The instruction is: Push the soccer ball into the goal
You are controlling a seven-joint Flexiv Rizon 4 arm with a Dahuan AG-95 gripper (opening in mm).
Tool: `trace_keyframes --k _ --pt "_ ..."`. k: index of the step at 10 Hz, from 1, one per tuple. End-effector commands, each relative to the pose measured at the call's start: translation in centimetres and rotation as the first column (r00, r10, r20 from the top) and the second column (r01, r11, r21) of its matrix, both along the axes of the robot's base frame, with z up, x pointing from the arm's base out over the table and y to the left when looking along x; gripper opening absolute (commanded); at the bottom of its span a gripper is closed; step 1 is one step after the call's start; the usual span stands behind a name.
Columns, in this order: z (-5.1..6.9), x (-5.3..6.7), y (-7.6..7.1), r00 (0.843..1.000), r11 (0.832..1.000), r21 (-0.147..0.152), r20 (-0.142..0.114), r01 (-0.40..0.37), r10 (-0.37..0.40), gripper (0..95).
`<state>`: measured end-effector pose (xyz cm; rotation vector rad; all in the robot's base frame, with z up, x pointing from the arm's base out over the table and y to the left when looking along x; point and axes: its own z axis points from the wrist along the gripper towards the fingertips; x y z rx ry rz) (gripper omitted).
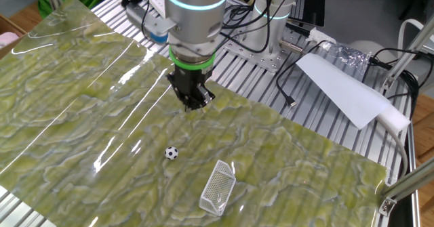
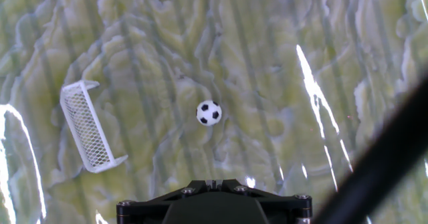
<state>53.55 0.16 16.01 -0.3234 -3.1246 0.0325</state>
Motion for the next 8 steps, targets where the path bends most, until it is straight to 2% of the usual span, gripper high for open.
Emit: trace_keyframes --k 1,4,6,7,8 --pt "0.2 -0.1 -0.2 1.0 1.0 -0.014 0.014 0.002 -0.001 0.0" --pt "0.9 1.3 -0.7 1.0 0.999 -0.033 0.011 -0.027 0.027 0.0" --pt "0.9 1.9 -0.9 0.999 0.998 -0.045 0.016 -0.042 0.042 0.0" --pt "0.4 2.2 -0.9 0.997 0.993 -0.094 0.03 -0.068 0.071 0.0" --pt "0.3 2.2 -1.0 0.996 0.991 -0.107 0.032 -0.078 0.082 0.0"
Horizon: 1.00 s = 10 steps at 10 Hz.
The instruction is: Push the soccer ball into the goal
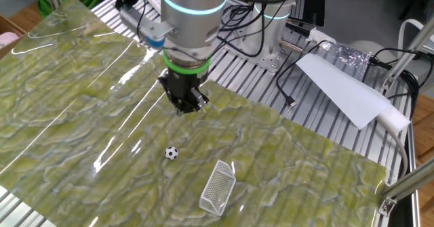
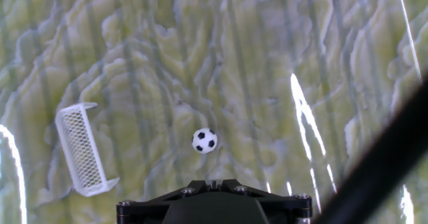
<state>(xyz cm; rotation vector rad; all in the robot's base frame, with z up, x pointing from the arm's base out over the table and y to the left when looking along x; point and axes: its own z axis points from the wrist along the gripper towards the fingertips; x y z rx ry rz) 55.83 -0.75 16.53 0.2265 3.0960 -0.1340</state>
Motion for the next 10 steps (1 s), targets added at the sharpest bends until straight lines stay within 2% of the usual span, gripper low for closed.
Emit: trace_keyframes --k 1,8,10 --pt "-0.4 -0.1 -0.3 1.0 0.999 -0.029 0.009 -0.027 0.027 0.0" --pt "-1.1 -0.3 -3.1 0.998 0.998 -0.009 0.016 -0.063 0.063 0.0" --pt "-1.6 -0.4 -3.8 0.998 0.998 0.025 0.02 -0.063 0.062 0.0"
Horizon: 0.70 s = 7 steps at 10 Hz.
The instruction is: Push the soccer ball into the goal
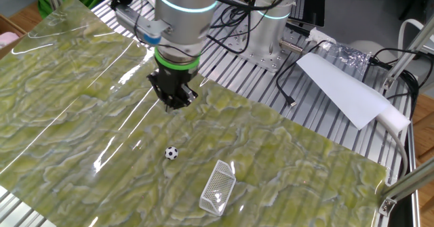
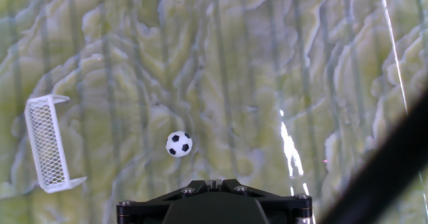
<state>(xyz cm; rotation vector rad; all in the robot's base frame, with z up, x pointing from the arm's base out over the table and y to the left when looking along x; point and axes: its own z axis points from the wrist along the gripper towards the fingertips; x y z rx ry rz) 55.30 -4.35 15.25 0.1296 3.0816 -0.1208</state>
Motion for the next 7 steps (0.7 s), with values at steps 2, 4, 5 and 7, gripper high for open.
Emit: trace_keyframes --k 2,4,5,7 --pt "-1.1 0.3 -0.3 1.0 1.0 0.028 0.013 0.0 -0.001 0.0" --pt "-1.7 0.4 -0.2 1.0 1.0 0.028 0.018 0.006 -0.006 0.0" --pt "-2.0 0.5 -0.2 1.0 1.0 0.029 0.023 0.008 -0.009 0.0" --pt "-2.9 0.6 -0.1 0.999 0.999 0.03 0.037 0.013 -0.014 0.0"
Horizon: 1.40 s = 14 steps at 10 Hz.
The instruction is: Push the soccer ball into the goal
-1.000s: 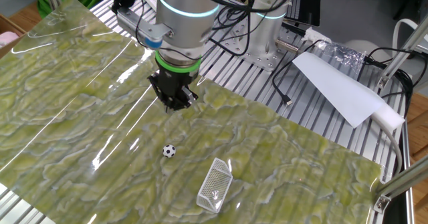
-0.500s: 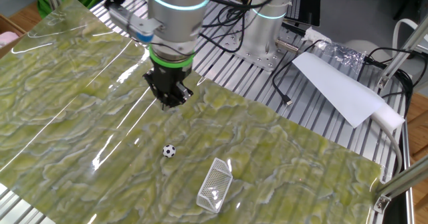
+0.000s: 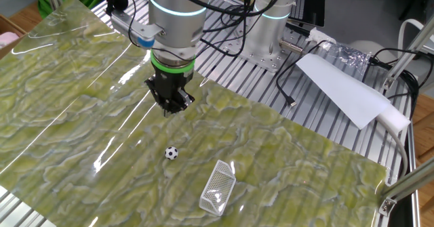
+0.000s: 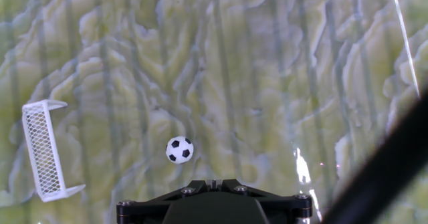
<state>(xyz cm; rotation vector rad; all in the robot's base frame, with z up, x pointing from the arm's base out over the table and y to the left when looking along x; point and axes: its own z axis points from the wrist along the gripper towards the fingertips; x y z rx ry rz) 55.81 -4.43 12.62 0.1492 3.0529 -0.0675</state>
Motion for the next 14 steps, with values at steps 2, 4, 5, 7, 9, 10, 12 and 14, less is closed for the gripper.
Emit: trace_keyframes --k 2,4,5,7,9,10,12,14 --pt "-1.4 0.2 -0.1 1.0 1.0 0.001 0.029 0.01 -0.01 0.0" --pt "-1.8 0.3 -0.1 1.0 1.0 0.018 0.019 0.008 -0.008 0.0" --pt "-2.0 0.3 -0.1 1.0 1.0 0.025 0.017 0.008 -0.008 0.0" --pt "-2.4 0.3 -0.1 1.0 1.0 0.028 0.018 0.009 -0.009 0.0" --pt "-2.5 0.3 -0.1 1.0 0.999 0.031 0.017 0.009 -0.01 0.0" --pt "-2.6 0.3 -0.1 1.0 0.999 0.031 0.017 0.01 -0.011 0.0" --pt "-2.9 0.4 -0.1 1.0 0.999 0.032 0.017 0.012 -0.012 0.0" --pt "-3.4 0.4 -0.1 1.0 0.999 0.034 0.018 0.015 -0.016 0.0"
